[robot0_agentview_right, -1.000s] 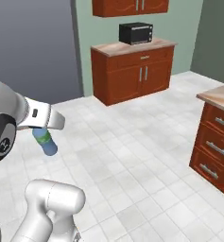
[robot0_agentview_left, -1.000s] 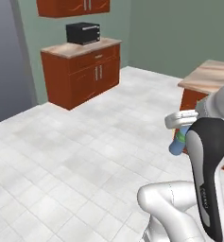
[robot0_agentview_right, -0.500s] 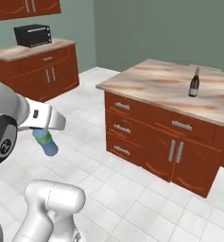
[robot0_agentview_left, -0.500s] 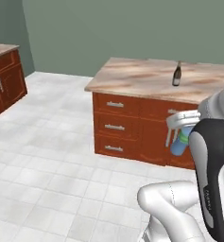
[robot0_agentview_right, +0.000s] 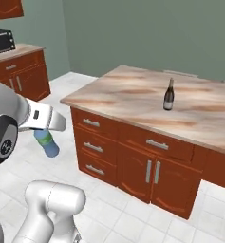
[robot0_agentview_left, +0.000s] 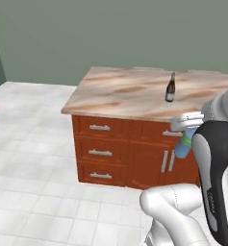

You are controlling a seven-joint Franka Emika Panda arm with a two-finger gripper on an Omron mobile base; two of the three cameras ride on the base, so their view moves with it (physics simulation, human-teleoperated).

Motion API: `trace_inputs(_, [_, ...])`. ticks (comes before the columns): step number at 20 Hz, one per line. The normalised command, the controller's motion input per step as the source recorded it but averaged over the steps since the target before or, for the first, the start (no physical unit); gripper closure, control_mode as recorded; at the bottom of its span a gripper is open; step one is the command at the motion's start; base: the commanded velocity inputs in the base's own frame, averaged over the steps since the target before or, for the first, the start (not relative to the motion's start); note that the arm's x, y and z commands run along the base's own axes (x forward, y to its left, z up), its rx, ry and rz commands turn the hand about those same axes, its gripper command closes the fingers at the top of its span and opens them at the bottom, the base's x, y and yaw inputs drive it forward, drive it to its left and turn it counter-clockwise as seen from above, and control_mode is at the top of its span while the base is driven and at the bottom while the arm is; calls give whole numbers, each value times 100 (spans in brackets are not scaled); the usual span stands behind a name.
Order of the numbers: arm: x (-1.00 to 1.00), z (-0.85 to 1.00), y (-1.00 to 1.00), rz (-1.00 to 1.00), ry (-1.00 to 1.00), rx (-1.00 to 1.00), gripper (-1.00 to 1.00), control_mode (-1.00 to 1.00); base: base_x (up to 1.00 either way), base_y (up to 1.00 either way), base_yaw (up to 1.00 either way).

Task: Move the drinks to the dining counter.

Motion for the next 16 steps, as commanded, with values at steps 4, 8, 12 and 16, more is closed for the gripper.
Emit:
trace_inputs(4, [0,0,0,0,0,0,100,100,100,13,-25])
trace_inputs(8, [0,0,0,0,0,0,100,100,100,31,-45])
trace_inputs(12, [0,0,0,0,0,0,100,100,100,29,-45])
trace_inputs(16, [0,0,0,0,0,0,100,100,100,37,-49])
